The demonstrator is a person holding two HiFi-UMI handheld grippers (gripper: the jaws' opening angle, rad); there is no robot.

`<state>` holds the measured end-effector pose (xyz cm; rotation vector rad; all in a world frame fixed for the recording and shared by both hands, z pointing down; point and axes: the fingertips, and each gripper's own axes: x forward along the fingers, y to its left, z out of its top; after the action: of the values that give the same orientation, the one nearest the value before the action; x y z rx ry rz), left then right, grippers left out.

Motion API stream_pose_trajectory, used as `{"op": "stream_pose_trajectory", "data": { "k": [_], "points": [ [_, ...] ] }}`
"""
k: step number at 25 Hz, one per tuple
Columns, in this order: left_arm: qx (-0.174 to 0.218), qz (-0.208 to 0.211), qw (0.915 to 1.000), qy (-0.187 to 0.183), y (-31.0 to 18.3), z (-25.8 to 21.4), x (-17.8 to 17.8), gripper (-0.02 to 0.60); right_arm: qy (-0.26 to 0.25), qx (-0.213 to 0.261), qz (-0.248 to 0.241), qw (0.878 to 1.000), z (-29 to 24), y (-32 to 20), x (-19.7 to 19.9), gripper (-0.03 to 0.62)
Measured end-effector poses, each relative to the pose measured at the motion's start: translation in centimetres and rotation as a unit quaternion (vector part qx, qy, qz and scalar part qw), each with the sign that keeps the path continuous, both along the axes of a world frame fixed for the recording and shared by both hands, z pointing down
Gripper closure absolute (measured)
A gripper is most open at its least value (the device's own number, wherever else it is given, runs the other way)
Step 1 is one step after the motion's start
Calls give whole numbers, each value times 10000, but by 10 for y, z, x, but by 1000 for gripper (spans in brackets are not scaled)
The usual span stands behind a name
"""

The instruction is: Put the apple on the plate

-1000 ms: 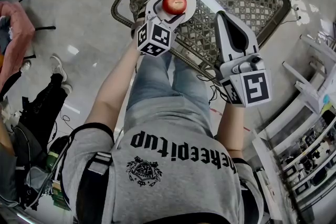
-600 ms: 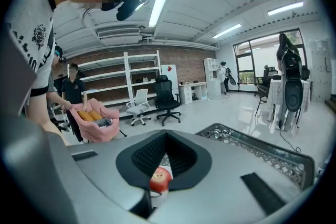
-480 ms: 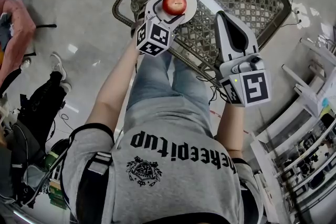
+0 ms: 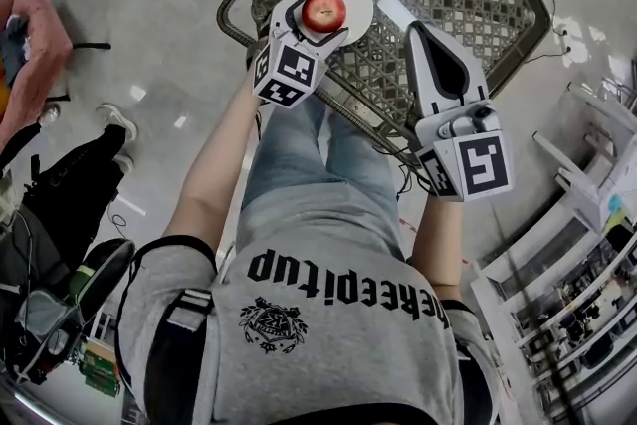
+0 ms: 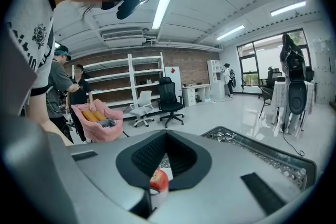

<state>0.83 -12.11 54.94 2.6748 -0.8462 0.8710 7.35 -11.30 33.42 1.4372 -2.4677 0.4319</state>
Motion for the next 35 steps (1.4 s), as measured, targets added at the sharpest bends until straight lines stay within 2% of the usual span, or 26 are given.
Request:
{"op": "stream_pose_trajectory", "data": {
  "k": [4,11,13,15,18,22,25,28,35],
  "points": [
    [43,-219,9997,94,-2,-13,-1,155,-34,51,-106,9999,-6,-1,4,583],
    [256,-512,9970,525,11,-57,-4,171,-147,201,-510,9984,-18,5,-10,583],
    [333,-688,9946,699,15,-77,-5,217,-199,252,-657,9973,-25,7,-16,583],
    [422,-882,9913,885,21,-98,-5,296,-243,295,-798,9961,-31,11,-20,583],
    [596,-1060,9866,1090,29,-124,-5,322,-297,376,-971,9941,-38,18,-25,583],
    [889,-1340,9788,1272,37,-153,-8,400,-356,476,-1153,9915,-44,28,-28,583],
    [1098,-1495,9729,1378,42,-175,-10,420,-404,525,-1260,9898,-50,35,-28,583],
    [1308,-1648,9668,1447,45,-194,-16,488,-448,562,-1366,9880,-54,39,-33,583],
    [1706,-1851,9560,1508,60,-232,-21,532,-561,728,-1627,9824,-67,53,-40,583]
  ]
}}
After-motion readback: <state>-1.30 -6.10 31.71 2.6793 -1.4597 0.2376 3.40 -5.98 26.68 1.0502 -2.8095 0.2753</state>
